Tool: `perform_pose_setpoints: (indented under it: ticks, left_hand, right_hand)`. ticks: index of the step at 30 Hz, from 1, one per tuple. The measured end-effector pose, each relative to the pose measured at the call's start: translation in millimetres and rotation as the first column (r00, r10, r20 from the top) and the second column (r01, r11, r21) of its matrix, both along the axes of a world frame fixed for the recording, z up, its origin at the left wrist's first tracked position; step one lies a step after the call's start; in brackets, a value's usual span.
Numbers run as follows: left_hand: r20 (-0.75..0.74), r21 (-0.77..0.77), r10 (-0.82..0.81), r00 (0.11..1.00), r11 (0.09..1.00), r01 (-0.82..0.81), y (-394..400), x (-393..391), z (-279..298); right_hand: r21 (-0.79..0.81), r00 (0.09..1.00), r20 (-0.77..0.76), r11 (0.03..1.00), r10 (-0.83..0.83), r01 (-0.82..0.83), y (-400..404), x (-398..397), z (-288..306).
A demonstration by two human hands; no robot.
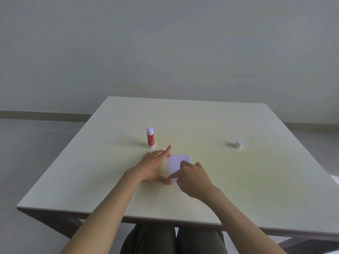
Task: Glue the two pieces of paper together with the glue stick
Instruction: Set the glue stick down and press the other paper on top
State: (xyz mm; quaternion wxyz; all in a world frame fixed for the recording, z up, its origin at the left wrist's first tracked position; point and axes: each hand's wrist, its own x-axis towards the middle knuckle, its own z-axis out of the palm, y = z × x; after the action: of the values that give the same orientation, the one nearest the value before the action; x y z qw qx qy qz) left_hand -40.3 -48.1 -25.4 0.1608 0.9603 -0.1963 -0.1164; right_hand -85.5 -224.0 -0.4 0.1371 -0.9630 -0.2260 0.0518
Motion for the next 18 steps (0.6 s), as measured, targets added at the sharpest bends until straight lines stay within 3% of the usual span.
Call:
perform_pose_setpoints:
  ticks: [18]
  left_hand:
    - [0.006,-0.007,-0.002,1.000,1.000,0.002,2,3,-6]
  right_hand:
    - [0.005,0.991,-0.035,0.992,-0.129,0.129,-32,14,4]
